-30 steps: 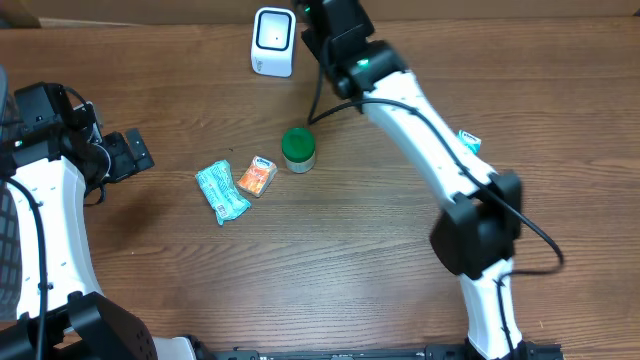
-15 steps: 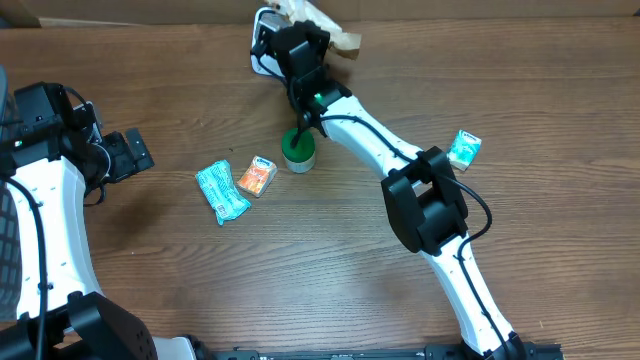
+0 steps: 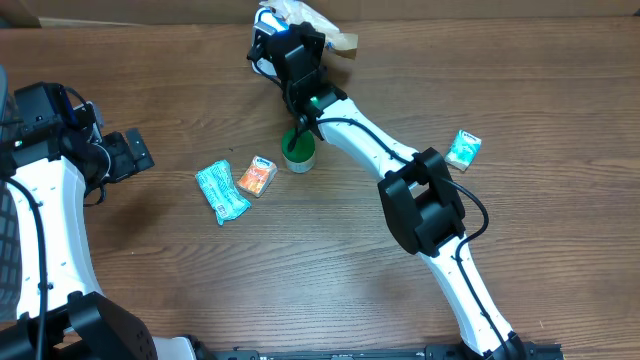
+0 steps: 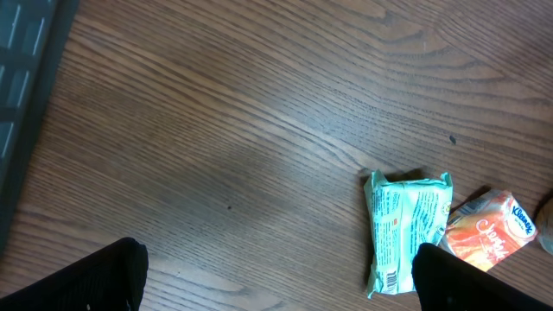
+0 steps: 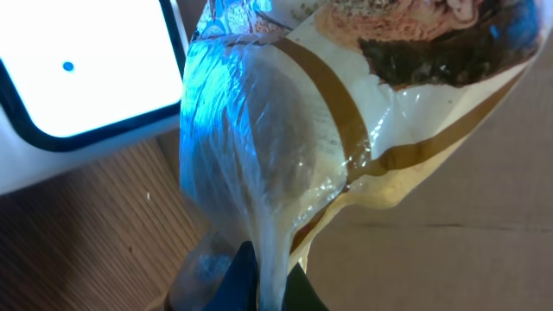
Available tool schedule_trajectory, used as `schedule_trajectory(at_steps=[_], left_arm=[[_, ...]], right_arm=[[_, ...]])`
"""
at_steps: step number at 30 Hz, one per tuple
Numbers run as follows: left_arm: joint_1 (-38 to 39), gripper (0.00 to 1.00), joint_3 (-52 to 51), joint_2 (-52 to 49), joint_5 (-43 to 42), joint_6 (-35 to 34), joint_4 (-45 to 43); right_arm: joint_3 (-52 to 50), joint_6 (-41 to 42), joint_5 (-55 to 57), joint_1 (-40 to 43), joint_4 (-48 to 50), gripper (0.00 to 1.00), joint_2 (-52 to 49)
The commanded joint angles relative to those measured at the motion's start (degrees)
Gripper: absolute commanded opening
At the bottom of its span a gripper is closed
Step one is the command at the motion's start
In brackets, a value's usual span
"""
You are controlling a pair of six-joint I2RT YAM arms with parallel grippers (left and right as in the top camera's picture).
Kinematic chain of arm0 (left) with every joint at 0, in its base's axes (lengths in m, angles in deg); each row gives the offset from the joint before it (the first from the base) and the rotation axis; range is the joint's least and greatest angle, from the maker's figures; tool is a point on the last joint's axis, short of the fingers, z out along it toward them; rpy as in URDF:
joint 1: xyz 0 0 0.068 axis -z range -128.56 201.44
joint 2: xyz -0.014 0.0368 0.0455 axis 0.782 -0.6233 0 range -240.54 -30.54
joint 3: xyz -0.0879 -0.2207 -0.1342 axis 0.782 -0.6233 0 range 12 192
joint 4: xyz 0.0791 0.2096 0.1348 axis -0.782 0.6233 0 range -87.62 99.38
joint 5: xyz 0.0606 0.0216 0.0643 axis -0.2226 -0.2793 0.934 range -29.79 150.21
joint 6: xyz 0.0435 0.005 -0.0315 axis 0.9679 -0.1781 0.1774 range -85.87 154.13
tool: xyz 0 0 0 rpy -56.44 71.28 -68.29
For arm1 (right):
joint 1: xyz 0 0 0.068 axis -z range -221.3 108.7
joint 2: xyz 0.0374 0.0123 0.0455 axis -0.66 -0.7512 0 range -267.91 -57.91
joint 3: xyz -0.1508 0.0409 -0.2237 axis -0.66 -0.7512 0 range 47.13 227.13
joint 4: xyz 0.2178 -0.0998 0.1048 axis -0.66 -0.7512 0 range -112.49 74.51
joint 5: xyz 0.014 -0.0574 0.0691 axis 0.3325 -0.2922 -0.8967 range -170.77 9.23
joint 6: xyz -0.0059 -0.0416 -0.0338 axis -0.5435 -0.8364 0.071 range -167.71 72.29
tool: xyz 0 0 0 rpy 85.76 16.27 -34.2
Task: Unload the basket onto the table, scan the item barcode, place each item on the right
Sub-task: 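Hold the PanTree bag in front of the white scanner, right gripper, then carry the PanTree bag right and set it down on the table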
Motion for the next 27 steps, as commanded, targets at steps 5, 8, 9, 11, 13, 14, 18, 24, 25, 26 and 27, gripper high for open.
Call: schedule_trajectory(at_steps=[5, 8, 9, 11, 13, 14, 18, 24, 25, 26, 27], left_arm=[[-0.24, 1.00, 0.85, -0.17, 0.17, 1.51, -0.04], [-0.24, 1.00, 0.85, -0.17, 0.17, 1.51, -0.04], [-0.24, 1.00, 0.85, -0.17, 0.17, 1.53, -0.04], [-0.24, 1.00, 0.85, -0.17, 0.17, 1.53, -0.04], [-0.24, 1.00, 0.85, -0.17, 0.17, 1.53, -0.04], [-0.24, 1.00, 0.85, -0.17, 0.17, 1.51, -0.04], [-0.24, 1.00, 0.85, -0.17, 0.17, 1.51, -0.07], [-0.24, 0.99, 0.85, -0.17, 0.15, 1.53, -0.04], [-0.24, 1.00, 0.85, -0.17, 0.17, 1.51, -0.04], [-0.24, 1.00, 0.85, -0.17, 0.17, 1.53, -0.04], [-0.24, 1.00, 0.85, -0.17, 0.17, 1.51, -0.04]], right_arm=[[0.90, 12.52, -0.55, -0.72, -4.72, 0.04, 10.95], [0.90, 21.14, -0.74, -0.72, -13.68, 0.04, 17.97], [0.90, 27.28, -1.62, -0.72, -19.85, 0.04, 21.51], [0.90, 36.33, -4.33, -0.66, -28.02, 0.04, 25.86], [0.90, 47.60, -9.62, 0.00, -38.45, 0.04, 31.23], [0.90, 53.55, -12.48, 0.72, -43.23, 0.04, 33.53], [0.90, 72.57, -25.33, 6.58, -59.30, 0.04, 39.47], [-1.75, 79.82, -50.12, 21.86, -75.14, 0.04, 39.39], [-3.67, 79.97, -53.24, 24.33, -75.25, 0.04, 39.39], [-5.44, 79.97, -55.19, 26.05, -74.93, 0.04, 39.39], [-8.35, 79.97, -57.40, 28.09, -73.96, 0.04, 39.39]])
